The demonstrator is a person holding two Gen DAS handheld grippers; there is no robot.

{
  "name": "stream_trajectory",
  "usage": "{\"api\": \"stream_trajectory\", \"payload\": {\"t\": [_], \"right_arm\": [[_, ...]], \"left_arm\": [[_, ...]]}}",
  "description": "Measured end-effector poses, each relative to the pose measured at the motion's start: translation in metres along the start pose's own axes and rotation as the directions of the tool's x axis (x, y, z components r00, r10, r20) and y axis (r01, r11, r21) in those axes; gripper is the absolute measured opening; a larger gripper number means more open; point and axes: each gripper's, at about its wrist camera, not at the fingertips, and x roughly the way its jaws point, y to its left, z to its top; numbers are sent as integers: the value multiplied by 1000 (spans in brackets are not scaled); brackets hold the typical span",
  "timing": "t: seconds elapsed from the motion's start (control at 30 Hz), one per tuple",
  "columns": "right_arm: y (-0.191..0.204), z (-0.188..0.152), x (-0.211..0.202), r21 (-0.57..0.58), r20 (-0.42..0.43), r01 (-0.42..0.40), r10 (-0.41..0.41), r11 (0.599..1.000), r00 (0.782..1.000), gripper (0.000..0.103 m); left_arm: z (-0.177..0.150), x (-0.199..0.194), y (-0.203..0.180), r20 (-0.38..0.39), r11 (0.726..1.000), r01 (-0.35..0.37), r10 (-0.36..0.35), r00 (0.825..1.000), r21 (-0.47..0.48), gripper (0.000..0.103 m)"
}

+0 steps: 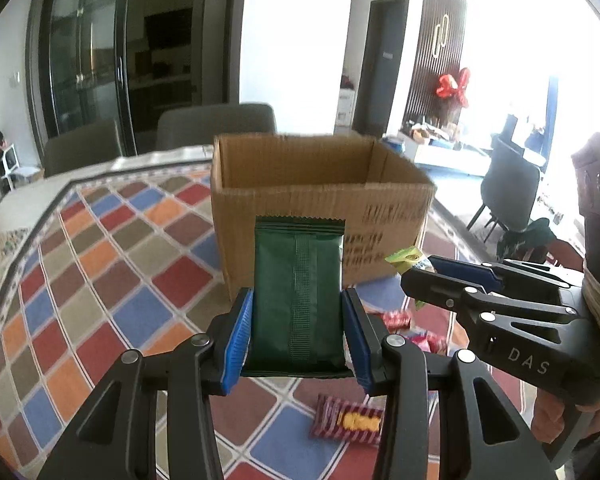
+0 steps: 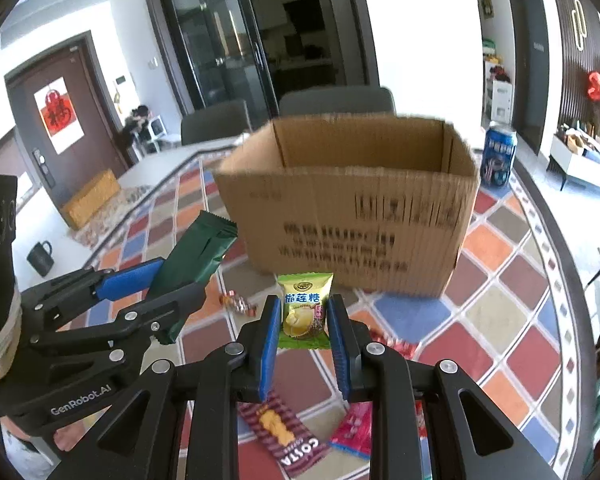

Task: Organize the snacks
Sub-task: 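Carry the yellow and dark green packets over the box opening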

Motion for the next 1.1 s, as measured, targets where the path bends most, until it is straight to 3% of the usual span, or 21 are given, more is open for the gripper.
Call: {"api": "stream_trajectory", "payload": {"t": [0.43,0.73,1.1], "right_arm": [[2,48,-24,-6,123,7,-6,1000,992,25],[3,77,-26,-27,164,25,-20,999,986,25],[-11,102,-8,-21,156,48,-44,999,987,25]], "left_arm": [[53,-16,-3,109,999,-3,-1,994,33,43],[78,-5,3,119,1000,-5,2,993,28,43],[100,18,5,115,999,-17,13,993,35,43]]}}
